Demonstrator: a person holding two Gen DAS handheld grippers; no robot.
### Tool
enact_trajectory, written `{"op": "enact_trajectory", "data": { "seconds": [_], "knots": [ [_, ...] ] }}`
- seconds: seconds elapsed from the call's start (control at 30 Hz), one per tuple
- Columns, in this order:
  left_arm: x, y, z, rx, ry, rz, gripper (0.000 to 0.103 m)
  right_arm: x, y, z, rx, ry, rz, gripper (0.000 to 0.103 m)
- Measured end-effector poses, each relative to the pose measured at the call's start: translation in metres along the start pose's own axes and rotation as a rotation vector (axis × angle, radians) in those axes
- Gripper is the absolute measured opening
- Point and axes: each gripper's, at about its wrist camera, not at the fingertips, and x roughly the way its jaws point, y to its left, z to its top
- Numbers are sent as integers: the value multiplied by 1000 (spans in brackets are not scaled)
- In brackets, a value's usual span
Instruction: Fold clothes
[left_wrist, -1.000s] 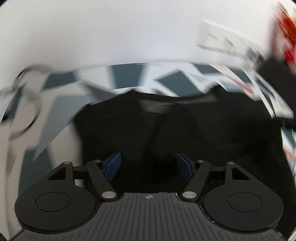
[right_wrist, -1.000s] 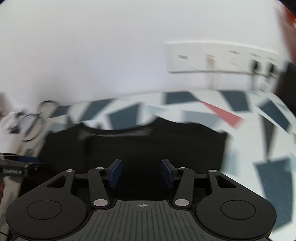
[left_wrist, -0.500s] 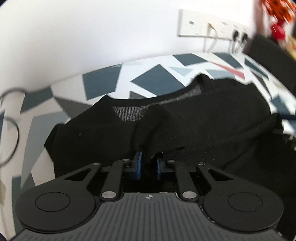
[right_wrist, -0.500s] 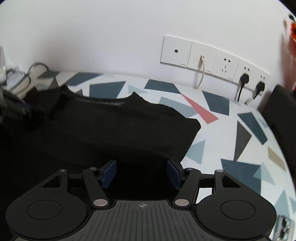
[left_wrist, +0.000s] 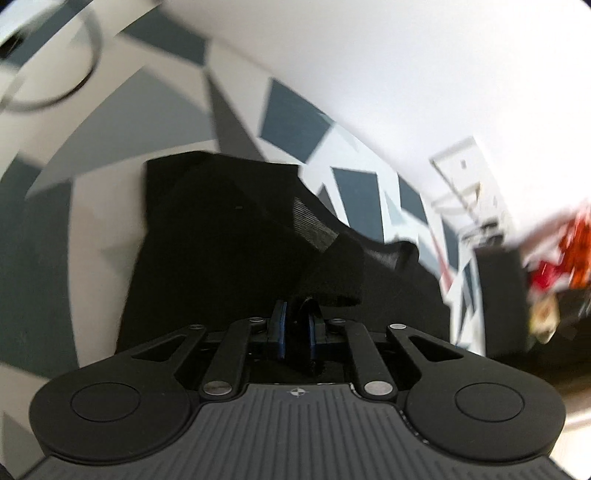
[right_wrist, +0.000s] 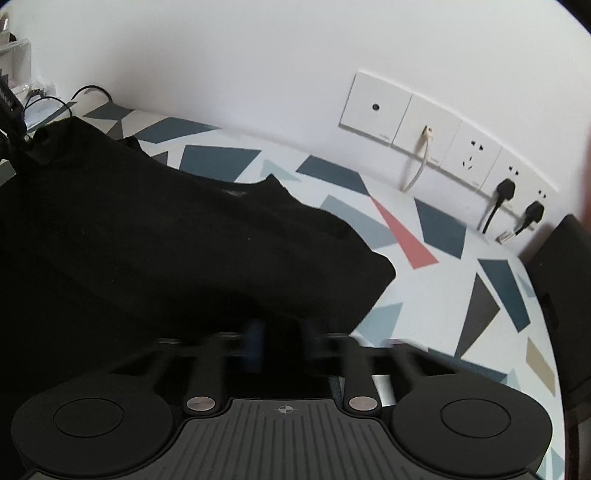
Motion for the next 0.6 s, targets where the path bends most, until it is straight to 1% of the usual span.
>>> {"op": "enact_trajectory", "data": {
  "seconds": [0.07,0.1,0.13,0.17,0.23,0.27,0.3,0.33,0.37,0.4,0.43,0.47,0.5,0.53,0.6],
  "knots": [
    [1,6,2,-11,-9,36,13,-9,-2,-2,-2,-18,3,10],
    [4,8,2,-7,-8,63,20,-12,-2,-4,-11,-16,1,10],
    [7,10,2,-2,-6,90,35,-15,-2,-5,-22,-11,-1,10],
    [10,12,3,3,-4,117,42,-15,-1,-8,-35,2,-3,10],
    [14,9,2,27,-11,124,52,-14,2,-15,-53,29,-17,10],
    [15,7,2,40,-15,123,55,-12,3,-18,-60,45,-26,11],
    [17,5,2,54,-19,122,59,-12,4,-20,-64,56,-36,19],
    [18,2,2,67,-22,128,61,-12,5,-22,-66,57,-44,22],
    [21,-1,2,81,-24,138,61,-13,6,-24,-67,49,-53,28],
    [22,-4,1,95,-27,149,57,-13,6,-25,-66,44,-57,29],
    [22,-6,1,102,-25,160,27,-13,7,-25,-65,41,-60,28],
    [22,-6,0,106,-20,173,7,-13,6,-26,-66,41,-62,24],
    [21,-7,-1,110,-16,185,3,-12,6,-26,-71,42,-69,6],
    [18,-7,-1,100,-24,184,3,-12,6,-26,-77,45,-82,2],
    [5,-6,-2,83,-47,174,3,-17,1,-26,-67,34,-90,3]
  ]
}}
